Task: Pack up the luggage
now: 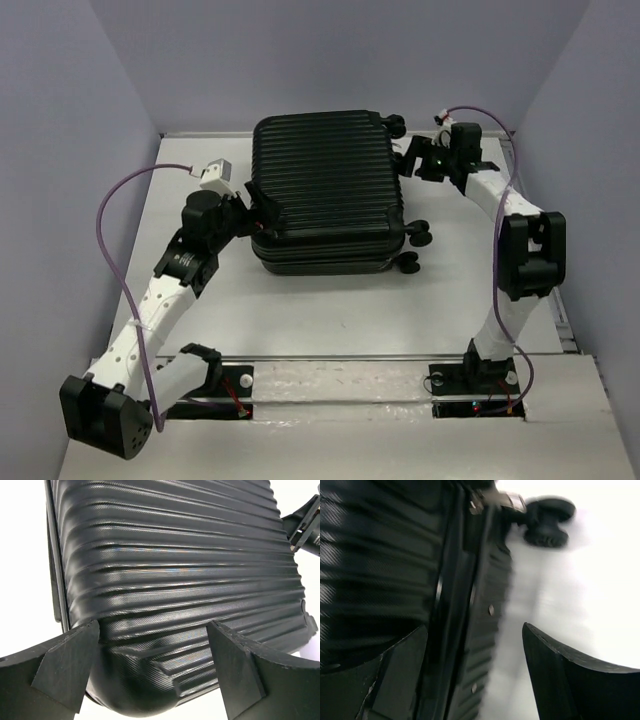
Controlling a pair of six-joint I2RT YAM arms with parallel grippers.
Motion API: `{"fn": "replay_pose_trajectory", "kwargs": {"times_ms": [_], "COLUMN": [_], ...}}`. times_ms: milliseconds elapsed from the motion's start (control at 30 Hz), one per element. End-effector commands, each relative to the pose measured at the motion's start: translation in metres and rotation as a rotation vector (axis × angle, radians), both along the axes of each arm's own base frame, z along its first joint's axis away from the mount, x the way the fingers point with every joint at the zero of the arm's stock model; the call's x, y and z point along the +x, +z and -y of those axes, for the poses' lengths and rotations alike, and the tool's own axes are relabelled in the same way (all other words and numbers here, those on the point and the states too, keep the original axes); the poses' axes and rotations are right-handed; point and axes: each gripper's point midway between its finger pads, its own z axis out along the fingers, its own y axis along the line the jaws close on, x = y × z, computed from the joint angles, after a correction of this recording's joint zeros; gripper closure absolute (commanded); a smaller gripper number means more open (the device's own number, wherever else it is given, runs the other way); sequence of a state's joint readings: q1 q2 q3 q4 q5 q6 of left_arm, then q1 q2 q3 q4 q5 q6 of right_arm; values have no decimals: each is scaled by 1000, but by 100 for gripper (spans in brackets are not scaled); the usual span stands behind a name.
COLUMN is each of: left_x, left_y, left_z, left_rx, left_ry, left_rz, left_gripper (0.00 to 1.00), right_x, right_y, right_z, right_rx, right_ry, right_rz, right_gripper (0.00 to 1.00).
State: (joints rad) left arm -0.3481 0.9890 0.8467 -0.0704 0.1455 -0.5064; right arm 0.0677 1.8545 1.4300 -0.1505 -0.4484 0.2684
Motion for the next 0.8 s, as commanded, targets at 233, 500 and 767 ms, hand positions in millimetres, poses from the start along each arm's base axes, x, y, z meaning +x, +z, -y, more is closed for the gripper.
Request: {"fn": "replay_pose_trajectory", "kwargs": {"times_ms": [233,500,767], "left_x": [-47,-40,-36], "left_y": [-17,2,-12], "left_z": [-33,-62,-71], "left_rx": [62,147,139], "left_ry": [71,186,94], "left_rz": [6,56,-4], "left_gripper": [1,1,1], "right_x": [-4,-81,-248], "right_y": [127,201,126], "right_z": [-92,-59,-145], "right_rx": [172,98,264], "right_ry": [317,192,460], "right_rz": [233,483,582], "right_gripper": [5,5,83]}}
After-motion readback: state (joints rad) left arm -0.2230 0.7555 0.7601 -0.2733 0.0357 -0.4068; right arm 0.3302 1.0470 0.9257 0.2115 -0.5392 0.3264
